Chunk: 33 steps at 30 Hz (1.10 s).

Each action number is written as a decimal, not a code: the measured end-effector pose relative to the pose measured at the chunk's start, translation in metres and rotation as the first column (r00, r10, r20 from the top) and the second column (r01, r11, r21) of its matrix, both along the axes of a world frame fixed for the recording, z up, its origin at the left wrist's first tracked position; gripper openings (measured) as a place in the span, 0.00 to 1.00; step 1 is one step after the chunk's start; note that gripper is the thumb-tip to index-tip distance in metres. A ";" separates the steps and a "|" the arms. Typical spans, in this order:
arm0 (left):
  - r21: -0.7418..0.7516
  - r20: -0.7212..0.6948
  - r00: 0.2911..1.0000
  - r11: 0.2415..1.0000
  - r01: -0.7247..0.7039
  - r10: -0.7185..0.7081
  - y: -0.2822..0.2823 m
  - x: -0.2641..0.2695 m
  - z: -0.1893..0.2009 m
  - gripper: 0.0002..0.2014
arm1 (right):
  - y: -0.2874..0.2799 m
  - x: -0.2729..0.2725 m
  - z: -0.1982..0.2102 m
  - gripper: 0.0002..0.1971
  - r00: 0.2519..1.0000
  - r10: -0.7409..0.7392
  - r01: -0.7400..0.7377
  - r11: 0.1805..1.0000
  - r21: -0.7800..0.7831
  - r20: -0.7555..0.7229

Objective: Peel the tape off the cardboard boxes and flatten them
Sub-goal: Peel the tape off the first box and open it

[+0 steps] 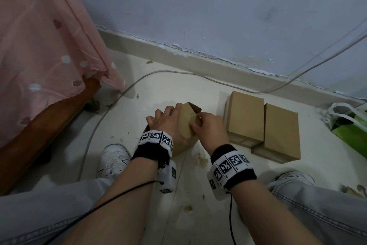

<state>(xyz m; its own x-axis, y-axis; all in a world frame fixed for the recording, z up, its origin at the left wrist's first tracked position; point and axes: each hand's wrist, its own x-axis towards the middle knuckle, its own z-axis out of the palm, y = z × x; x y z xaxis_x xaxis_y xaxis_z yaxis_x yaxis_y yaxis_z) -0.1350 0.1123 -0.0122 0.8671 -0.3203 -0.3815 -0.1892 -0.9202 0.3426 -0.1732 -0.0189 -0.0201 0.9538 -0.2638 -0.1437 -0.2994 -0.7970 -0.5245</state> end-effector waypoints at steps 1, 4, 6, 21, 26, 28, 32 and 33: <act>-0.002 0.000 1.000 1.000 -0.001 0.001 0.000 -0.001 0.001 0.60 | 0.001 0.000 0.000 0.11 1.000 -0.003 0.003 1.000 -0.019 0.002; -0.010 -0.006 1.000 1.000 -0.001 0.001 0.000 -0.003 0.003 0.60 | 0.004 0.000 0.003 0.10 1.000 0.000 0.000 0.997 -0.075 0.005; -0.012 -0.007 1.000 1.000 0.005 -0.005 0.001 -0.002 0.002 0.60 | 0.007 0.000 0.005 0.09 1.000 0.014 -0.015 0.994 -0.109 -0.007; 0.002 -0.001 1.000 1.000 0.027 -0.027 0.002 0.003 -0.002 0.59 | 0.002 -0.002 0.007 0.12 0.998 0.032 -0.034 0.999 -0.038 -0.053; 0.012 0.012 1.000 1.000 0.028 -0.028 0.001 0.004 -0.005 0.58 | 0.007 0.002 0.012 0.08 0.999 0.003 -0.006 0.997 -0.073 -0.037; 0.014 0.018 0.999 0.999 0.029 -0.029 0.002 0.004 -0.006 0.56 | 0.009 0.004 0.012 0.06 0.999 0.007 -0.012 0.995 -0.100 -0.046; 0.041 0.010 0.999 0.998 0.043 -0.043 0.002 0.008 -0.010 0.58 | 0.012 0.004 0.014 0.05 0.997 0.016 -0.029 0.986 -0.164 -0.074; 0.041 0.012 0.999 0.998 0.040 -0.041 0.002 0.008 -0.010 0.59 | 0.013 0.005 0.014 0.06 0.997 0.021 -0.035 0.984 -0.177 -0.080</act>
<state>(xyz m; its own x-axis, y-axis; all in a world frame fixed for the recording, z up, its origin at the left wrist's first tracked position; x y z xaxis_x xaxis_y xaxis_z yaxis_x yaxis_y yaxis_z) -0.1268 0.1144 -0.0223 0.8585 -0.3396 -0.3843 -0.2308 -0.9250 0.3019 -0.1684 -0.0056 -0.0056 0.9491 -0.2648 -0.1707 -0.3096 -0.8844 -0.3492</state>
